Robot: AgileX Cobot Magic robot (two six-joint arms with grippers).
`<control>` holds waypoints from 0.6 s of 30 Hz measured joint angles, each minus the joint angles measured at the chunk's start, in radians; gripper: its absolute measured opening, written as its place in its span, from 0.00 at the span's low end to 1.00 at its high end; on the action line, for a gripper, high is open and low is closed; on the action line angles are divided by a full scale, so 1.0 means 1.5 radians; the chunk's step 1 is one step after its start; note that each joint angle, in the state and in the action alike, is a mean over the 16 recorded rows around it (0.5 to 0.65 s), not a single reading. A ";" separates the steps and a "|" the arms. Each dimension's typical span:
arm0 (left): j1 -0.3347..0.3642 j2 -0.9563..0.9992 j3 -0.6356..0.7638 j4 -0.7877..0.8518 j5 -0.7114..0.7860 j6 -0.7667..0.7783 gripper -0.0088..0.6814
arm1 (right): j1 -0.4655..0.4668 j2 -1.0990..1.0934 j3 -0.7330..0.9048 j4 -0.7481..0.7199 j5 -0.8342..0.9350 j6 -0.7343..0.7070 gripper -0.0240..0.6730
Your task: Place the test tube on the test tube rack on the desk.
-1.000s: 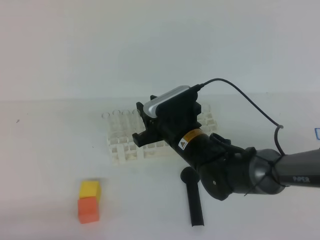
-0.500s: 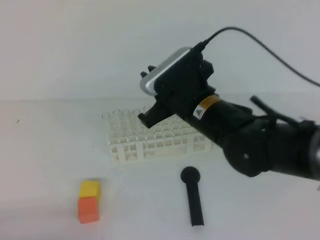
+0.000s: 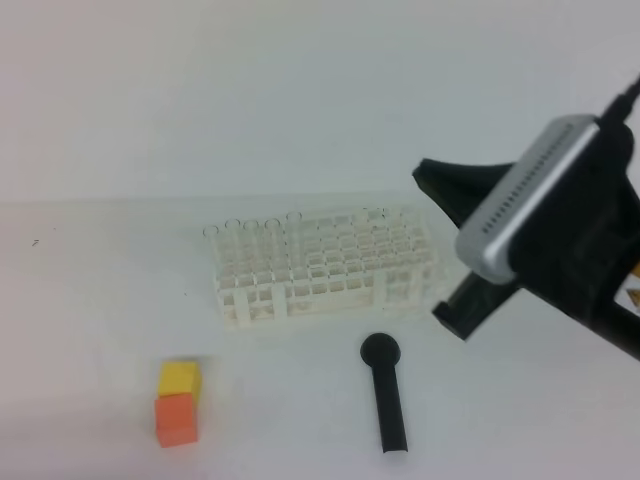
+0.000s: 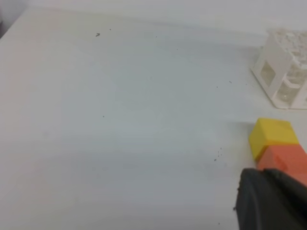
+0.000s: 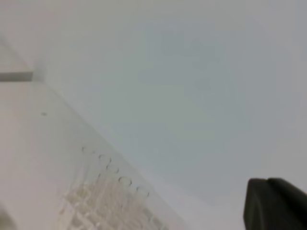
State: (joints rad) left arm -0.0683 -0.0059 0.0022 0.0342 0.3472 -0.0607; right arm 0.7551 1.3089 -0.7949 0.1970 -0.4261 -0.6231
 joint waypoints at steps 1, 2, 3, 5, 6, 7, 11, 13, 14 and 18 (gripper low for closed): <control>0.000 0.000 0.000 0.000 0.000 0.000 0.01 | 0.000 -0.017 0.017 0.000 0.001 -0.003 0.03; 0.000 0.000 0.000 0.000 0.000 0.000 0.01 | 0.000 -0.032 0.033 0.000 0.002 -0.005 0.03; 0.000 0.000 0.000 0.000 0.000 0.000 0.01 | 0.000 -0.046 0.048 0.001 0.003 -0.008 0.03; 0.000 0.000 0.000 0.000 0.000 0.000 0.01 | 0.000 -0.068 0.075 0.001 0.004 -0.013 0.03; 0.000 0.000 0.000 0.000 0.000 0.000 0.01 | 0.000 -0.077 0.086 0.001 0.004 -0.014 0.03; 0.000 0.000 0.000 0.000 0.000 0.000 0.01 | 0.000 -0.085 0.096 0.002 0.003 -0.016 0.03; 0.000 0.000 0.000 0.000 0.000 0.000 0.01 | 0.000 -0.105 0.122 0.016 -0.013 -0.024 0.03; 0.000 0.000 0.000 0.000 0.000 0.000 0.01 | 0.000 -0.108 0.129 0.030 -0.025 -0.031 0.03; 0.000 0.000 0.000 0.000 0.000 0.000 0.01 | 0.000 -0.109 0.132 0.039 -0.033 -0.037 0.03; 0.000 0.000 0.000 0.000 0.000 0.001 0.01 | 0.000 -0.107 0.137 0.092 -0.063 -0.073 0.03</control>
State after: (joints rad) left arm -0.0683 -0.0059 0.0022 0.0342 0.3472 -0.0596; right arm 0.7551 1.1488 -0.5895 0.3354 -0.5212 -0.7319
